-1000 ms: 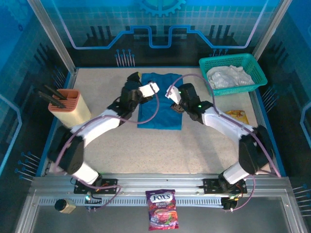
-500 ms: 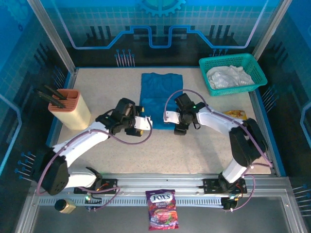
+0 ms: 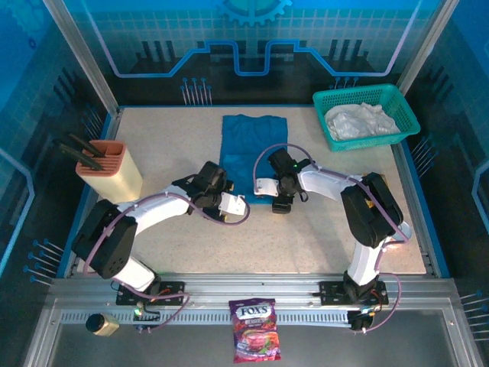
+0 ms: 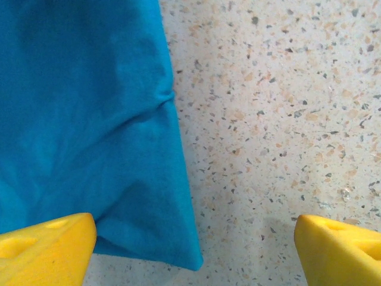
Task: Fold and stack the t-shirts
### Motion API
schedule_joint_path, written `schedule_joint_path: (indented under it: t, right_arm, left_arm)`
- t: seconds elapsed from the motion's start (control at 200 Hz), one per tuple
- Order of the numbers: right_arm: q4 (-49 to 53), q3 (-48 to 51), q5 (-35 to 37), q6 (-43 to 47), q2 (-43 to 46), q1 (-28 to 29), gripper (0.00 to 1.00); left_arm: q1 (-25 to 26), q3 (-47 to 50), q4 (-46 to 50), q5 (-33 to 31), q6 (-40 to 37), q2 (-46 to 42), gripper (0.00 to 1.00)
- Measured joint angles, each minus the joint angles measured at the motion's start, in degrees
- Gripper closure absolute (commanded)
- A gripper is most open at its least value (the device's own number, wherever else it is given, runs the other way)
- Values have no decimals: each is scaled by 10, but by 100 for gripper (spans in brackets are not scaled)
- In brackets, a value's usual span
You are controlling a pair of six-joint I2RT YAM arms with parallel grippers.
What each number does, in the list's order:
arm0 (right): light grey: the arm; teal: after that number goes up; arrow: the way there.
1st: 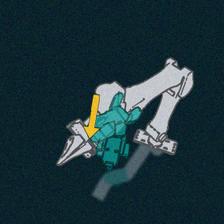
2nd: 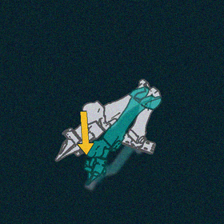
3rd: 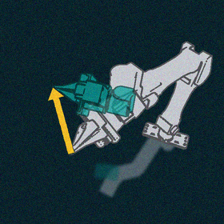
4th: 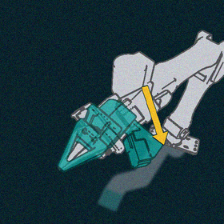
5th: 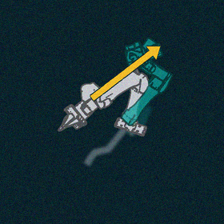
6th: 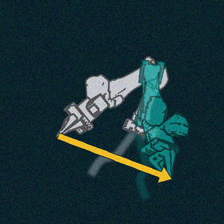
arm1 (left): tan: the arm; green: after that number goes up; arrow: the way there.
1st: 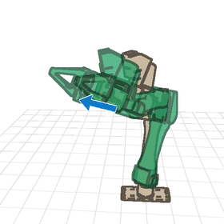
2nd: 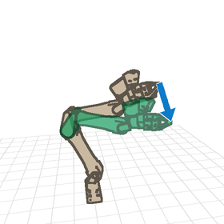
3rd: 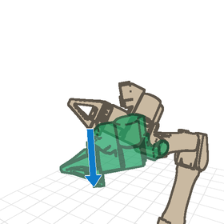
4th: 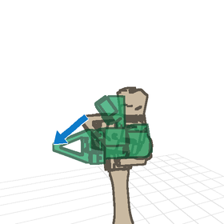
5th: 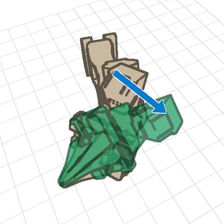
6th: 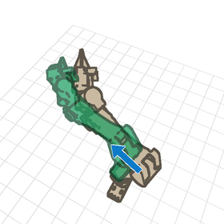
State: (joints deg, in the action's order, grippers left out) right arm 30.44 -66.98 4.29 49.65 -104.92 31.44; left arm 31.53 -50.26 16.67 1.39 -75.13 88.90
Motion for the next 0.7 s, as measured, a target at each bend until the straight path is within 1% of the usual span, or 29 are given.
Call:
schedule_joint_path:
  t: [0.105,0.16,0.255,0.305,0.445,0.47,0.49,0.545,0.651,0.671,0.701]
  right_arm:
    - [3,-13,0,5,-18,0,25]
    - [6,-20,0,9,-25,0,28]
    - [24,-32,-5,13,-35,0,37]
    - [31,-37,-7,14,-40,-1,42]
    - [44,-40,-18,16,-44,-2,52]
    - [46,-41,-19,18,-45,-2,55]
    - [47,-41,-21,17,-45,-3,56]
    - [52,-43,-26,17,-46,-3,61]
    - [60,-45,-33,16,-48,-4,75]
    - [61,-46,-34,18,-49,-4,77]
    - [59,-47,-32,19,-49,-4,82]
  left_arm:
    - [0,-17,0,0,-5,35,16]
    - [0,-27,-2,-1,-8,58,18]
    - [0,-44,-7,-11,-16,95,23]
    - [-3,-57,6,-11,-16,108,24]
    - [-6,-80,36,-13,-19,126,37]
    - [-7,-85,42,-12,-19,131,40]
    - [-7,-89,48,-11,-19,133,46]
    - [-7,-100,66,-9,-19,142,58]
    - [-8,-114,94,-6,-17,156,99]
    - [-8,-117,99,-7,-18,158,100]
    - [-8,-119,79,-16,-21,162,100]
